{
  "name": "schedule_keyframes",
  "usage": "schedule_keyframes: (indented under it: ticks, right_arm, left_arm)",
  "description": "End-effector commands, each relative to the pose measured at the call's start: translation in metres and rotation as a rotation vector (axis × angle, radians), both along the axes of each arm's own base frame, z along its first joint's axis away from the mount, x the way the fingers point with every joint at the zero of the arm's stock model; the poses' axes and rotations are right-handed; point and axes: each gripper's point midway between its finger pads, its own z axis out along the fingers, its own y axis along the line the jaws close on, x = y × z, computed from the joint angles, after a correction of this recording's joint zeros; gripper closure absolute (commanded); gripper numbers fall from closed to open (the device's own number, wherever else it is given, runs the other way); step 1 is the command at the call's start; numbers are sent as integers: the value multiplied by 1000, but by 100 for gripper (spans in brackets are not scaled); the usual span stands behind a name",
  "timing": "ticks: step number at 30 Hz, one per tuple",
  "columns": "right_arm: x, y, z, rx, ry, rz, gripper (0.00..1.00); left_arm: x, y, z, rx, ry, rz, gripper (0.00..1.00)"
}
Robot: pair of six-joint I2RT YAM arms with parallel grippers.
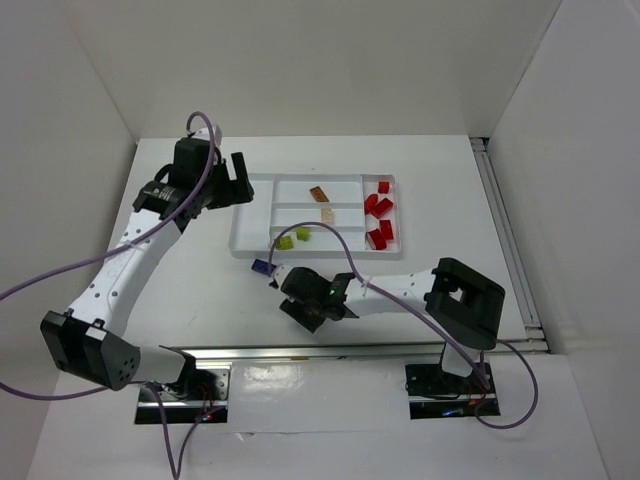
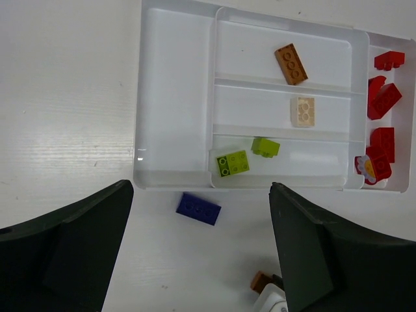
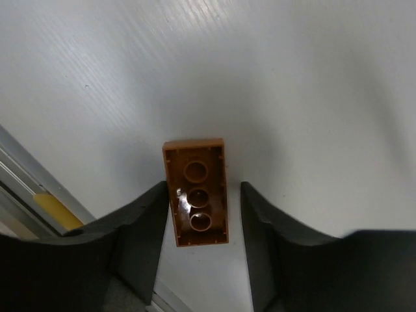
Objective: Sort the legos into containers by color
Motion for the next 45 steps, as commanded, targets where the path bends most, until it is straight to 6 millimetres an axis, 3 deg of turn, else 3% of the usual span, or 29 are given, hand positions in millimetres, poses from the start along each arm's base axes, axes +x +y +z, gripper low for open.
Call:
schedule_keyframes:
  ticks: [1, 2, 3, 5, 7, 9, 13, 14, 15, 16, 17, 19, 20, 21, 22, 23, 24, 26, 27, 30, 34, 36, 38, 39, 40, 45]
  right_arm:
    - [8, 10, 3, 4, -41, 0, 52]
    - [8, 7, 2, -5, -42, -13, 65]
    - [11, 3, 2, -21, -57, -24, 71]
    - [20, 10, 22, 14, -100, -56, 75]
    - [35, 15, 54, 60, -159, -108, 77]
    - [65, 8, 83, 131, -180, -206, 77]
    - [137, -5, 148, 318, -221, -373, 74]
    - [160, -21, 158, 341, -234, -441, 74]
    - [176, -24, 157, 343, -242, -470, 73]
    - [193, -24, 175, 377, -270, -494, 73]
    - [212, -35, 178, 378, -283, -536, 73]
    - [240, -42, 170, 355, -289, -576, 73]
    - [256, -42, 182, 382, -306, -591, 73]
    - [274, -56, 182, 379, -317, -631, 73]
    - [285, -56, 166, 361, -295, -640, 73]
    - [300, -57, 177, 384, -317, -654, 73]
    - [312, -65, 161, 359, -304, -679, 71]
    - [330, -66, 165, 376, -332, -689, 71]
    - [340, -74, 152, 354, -342, -718, 70]
    - [359, -80, 150, 361, -357, -744, 70]
    - [374, -86, 123, 333, -339, -765, 70]
    - [384, -88, 125, 345, -353, -774, 66]
    - [388, -86, 113, 330, -340, -775, 62]
    - [392, -84, 115, 336, -345, -775, 57]
    - [390, -85, 102, 314, -326, -776, 51]
    - [393, -91, 99, 286, -343, -803, 30]
  left_arm:
    - [3, 9, 1, 9, -6, 32, 4]
    - [4, 12, 1, 9, -6, 41, 4]
    - [4, 12, 1, 9, -6, 41, 4]
    - [5, 17, 1, 4, -7, 69, 0]
    - [3, 32, -14, -18, 34, 183, 0]
    - [4, 41, -28, -51, 42, 206, 0]
    - [-2, 36, -50, -126, 95, 168, 0]
    - [-4, 38, -51, -129, 95, 189, 0]
    - [-6, 39, -56, -126, 107, 190, 0]
    - [-7, 41, -60, -135, 114, 225, 0]
    - [-13, 42, -65, -134, 146, 234, 0]
    - [-23, 29, -79, -131, 192, 210, 0]
    - [-27, 22, -85, -144, 210, 209, 0]
    - [-32, 14, -91, -150, 228, 201, 0]
    - [-40, -1, -101, -168, 256, 190, 0]
    - [-44, -9, -110, -178, 282, 178, 0]
    - [-50, -22, -116, -194, 297, 155, 1]
    - [-57, -38, -132, -242, 334, 145, 3]
    - [-61, -47, -139, -247, 354, 137, 4]
    - [-67, -60, -155, -252, 397, 136, 5]
    - [-68, -68, -163, -253, 408, 138, 5]
    - [-68, -72, -169, -245, 417, 139, 5]
    - [-72, -78, -175, -230, 432, 135, 5]
    - [-68, -77, -175, -224, 427, 141, 5]
    - [-69, -77, -178, -219, 434, 143, 5]
    - [-67, -72, -193, -185, 455, 181, 5]
